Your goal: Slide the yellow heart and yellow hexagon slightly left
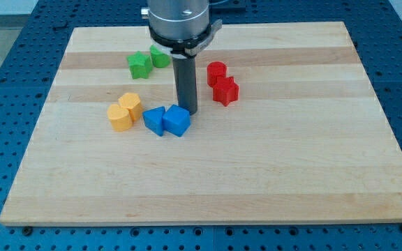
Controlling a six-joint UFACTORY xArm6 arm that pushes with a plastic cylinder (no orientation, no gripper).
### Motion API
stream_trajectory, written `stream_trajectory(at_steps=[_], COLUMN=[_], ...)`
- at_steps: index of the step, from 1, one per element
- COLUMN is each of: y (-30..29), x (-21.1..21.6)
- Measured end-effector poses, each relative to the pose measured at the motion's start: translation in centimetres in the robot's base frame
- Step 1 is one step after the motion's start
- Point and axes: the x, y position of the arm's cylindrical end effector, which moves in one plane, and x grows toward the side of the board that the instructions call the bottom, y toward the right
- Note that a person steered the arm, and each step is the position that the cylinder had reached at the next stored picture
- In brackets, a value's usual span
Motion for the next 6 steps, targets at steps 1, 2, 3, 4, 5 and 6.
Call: stream_trajectory(at_steps=[1,2,3,4,5,6], y=[-0.5,-3.7,-6.4,-9.3,-10.3,-10.3], x=[-2.1,-2.3,-1.2,0.1,1.2,1.7])
